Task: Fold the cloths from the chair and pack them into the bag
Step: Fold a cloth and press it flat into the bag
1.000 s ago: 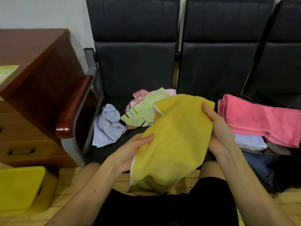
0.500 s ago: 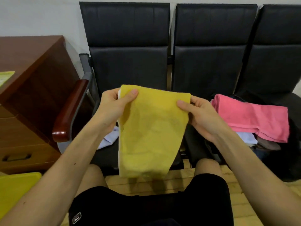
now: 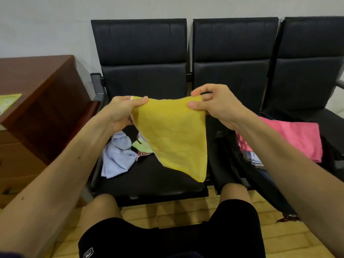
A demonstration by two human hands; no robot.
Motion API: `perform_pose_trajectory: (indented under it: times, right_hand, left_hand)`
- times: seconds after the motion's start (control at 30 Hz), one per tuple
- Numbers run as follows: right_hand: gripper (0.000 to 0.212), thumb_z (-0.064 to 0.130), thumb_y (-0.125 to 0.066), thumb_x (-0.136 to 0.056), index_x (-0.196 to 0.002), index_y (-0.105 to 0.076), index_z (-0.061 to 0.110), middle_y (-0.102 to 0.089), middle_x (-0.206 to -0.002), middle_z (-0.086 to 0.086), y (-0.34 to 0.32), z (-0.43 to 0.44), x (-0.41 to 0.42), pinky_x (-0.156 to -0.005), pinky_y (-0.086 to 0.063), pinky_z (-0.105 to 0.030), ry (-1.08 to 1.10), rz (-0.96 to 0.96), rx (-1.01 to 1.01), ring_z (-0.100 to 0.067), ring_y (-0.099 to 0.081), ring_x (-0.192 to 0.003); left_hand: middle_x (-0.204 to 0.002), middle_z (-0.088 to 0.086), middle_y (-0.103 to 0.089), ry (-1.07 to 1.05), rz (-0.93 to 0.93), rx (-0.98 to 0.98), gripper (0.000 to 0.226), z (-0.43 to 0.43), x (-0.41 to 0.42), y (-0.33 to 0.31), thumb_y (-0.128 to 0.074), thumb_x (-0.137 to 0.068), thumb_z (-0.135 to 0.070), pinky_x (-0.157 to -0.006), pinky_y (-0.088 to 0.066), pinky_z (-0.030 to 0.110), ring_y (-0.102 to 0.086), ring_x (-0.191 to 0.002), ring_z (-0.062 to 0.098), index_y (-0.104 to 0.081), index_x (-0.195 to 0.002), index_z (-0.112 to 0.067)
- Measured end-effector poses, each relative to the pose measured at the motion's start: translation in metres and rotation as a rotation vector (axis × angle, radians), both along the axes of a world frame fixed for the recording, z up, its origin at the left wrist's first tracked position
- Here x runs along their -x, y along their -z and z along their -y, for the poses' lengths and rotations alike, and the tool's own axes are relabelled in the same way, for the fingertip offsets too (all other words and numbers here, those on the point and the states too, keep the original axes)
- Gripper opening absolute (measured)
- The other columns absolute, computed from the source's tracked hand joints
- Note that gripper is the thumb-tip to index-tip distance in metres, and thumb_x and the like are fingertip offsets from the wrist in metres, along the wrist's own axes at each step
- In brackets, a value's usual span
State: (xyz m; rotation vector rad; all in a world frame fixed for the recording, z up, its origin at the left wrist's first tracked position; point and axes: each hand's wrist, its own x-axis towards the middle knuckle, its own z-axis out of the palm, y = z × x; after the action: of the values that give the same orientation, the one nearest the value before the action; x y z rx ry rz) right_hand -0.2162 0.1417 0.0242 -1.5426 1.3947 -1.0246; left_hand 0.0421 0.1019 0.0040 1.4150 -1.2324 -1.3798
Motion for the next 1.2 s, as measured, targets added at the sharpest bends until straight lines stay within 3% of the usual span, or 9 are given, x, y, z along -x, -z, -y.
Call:
perform_pose_trajectory:
  times: [0.13, 0.27, 0.33, 0.47, 0.6, 0.77, 1.0, 1.13, 1.2]
  right_hand:
    - [0.045, 0.012, -0.081, -0.079, -0.121, -0.064, 0.017, -0.067, -0.101, 0.003, -0.004, 0.006, 0.000, -0.084, -0.057, -0.027, -0.018, -0.186, 0.079, -0.011, -0.068, -0.094]
    - [0.046, 0.022, -0.082, -0.080, -0.123, -0.066, 0.017, -0.058, -0.102, 0.006, -0.006, 0.005, -0.001, -0.084, -0.052, -0.028, 0.064, -0.506, 0.263, -0.003, -0.054, -0.082]
    - [0.047, 0.025, -0.081, -0.081, -0.125, -0.065, 0.017, -0.059, -0.114, 0.000, -0.005, 0.003, -0.002, -0.090, -0.051, -0.031, 0.079, -0.589, 0.312, -0.012, -0.056, -0.094]
    - [0.046, 0.028, -0.075, -0.086, -0.128, -0.063, 0.016, -0.056, -0.131, -0.005, -0.003, -0.001, -0.004, -0.093, -0.043, -0.029, 0.050, -0.685, 0.322, -0.022, -0.054, -0.117]
    - [0.037, 0.032, -0.070, -0.091, -0.123, -0.066, 0.014, -0.064, -0.121, -0.006, 0.002, 0.001, -0.001, -0.090, -0.050, -0.036, -0.003, -0.773, 0.270, -0.022, -0.061, -0.107]
    - [0.032, 0.033, -0.062, -0.096, -0.118, -0.068, 0.011, -0.066, -0.108, -0.005, 0.005, -0.001, 0.004, -0.081, -0.043, -0.030, -0.056, -0.842, 0.247, -0.013, -0.054, -0.088]
    - [0.026, 0.038, -0.067, -0.091, -0.089, -0.071, 0.012, -0.055, -0.105, -0.001, 0.016, -0.004, 0.018, -0.070, -0.038, -0.027, -0.060, -0.892, 0.224, -0.015, -0.055, -0.088]
    - [0.024, 0.035, -0.068, -0.091, -0.087, -0.074, 0.013, -0.070, -0.106, -0.004, 0.034, -0.005, 0.033, -0.086, -0.053, -0.035, -0.161, -0.694, 0.085, -0.017, -0.065, -0.095]
    - [0.021, 0.033, -0.068, -0.091, -0.096, -0.076, 0.014, -0.074, -0.101, -0.003, 0.039, -0.008, 0.042, -0.096, -0.053, -0.042, -0.181, -0.533, 0.001, -0.016, -0.068, -0.096]
  left_hand:
    - [-0.114, 0.007, -0.066, 0.060, -0.100, 0.062, 0.066, 0.007, -0.008, -0.007, -0.080, -0.073, -0.020, -0.073, -0.057, 0.033, -0.070, -0.097, 0.021, -0.053, -0.133, -0.020]
    - [-0.118, 0.004, -0.069, 0.289, 0.138, 0.181, 0.054, 0.004, -0.010, -0.015, -0.078, -0.072, -0.004, -0.086, -0.058, 0.030, -0.069, -0.107, 0.020, -0.066, -0.121, -0.021]
    - [-0.114, -0.002, -0.070, 0.301, 0.343, 0.260, 0.040, 0.004, -0.009, -0.014, -0.078, -0.077, -0.007, -0.093, -0.054, 0.032, -0.067, -0.106, 0.015, -0.070, -0.112, -0.025]
    - [-0.104, -0.007, -0.071, 0.313, 0.535, 0.343, 0.022, 0.003, -0.008, -0.012, -0.076, -0.083, -0.018, -0.091, -0.052, 0.032, -0.066, -0.100, 0.010, -0.073, -0.103, -0.026]
    - [-0.097, -0.007, -0.071, 0.341, 0.667, 0.415, 0.018, 0.000, -0.006, -0.007, -0.070, -0.089, -0.025, -0.076, -0.050, 0.019, -0.066, -0.090, 0.005, -0.073, -0.105, -0.018]
    - [-0.086, 0.007, -0.071, 0.377, 0.803, 0.494, 0.023, 0.002, -0.007, 0.003, -0.067, -0.091, -0.034, -0.079, -0.058, 0.044, -0.067, -0.080, 0.024, -0.075, -0.096, -0.012]
    - [-0.065, 0.011, -0.054, 0.438, 0.749, 0.574, 0.031, -0.005, -0.007, 0.010, -0.066, -0.092, -0.032, -0.063, -0.045, 0.043, -0.051, -0.060, 0.018, -0.068, -0.074, -0.007]
    - [-0.093, 0.006, -0.061, 0.376, 0.648, 0.620, 0.031, -0.016, -0.005, 0.022, -0.068, -0.091, -0.027, -0.080, -0.045, 0.016, -0.057, -0.093, 0.014, -0.069, -0.081, 0.002]
    - [-0.098, 0.004, -0.068, 0.359, 0.421, 0.518, 0.031, -0.024, -0.001, 0.026, -0.066, -0.091, -0.029, -0.082, -0.052, 0.019, -0.065, -0.093, 0.013, -0.071, -0.093, 0.001]
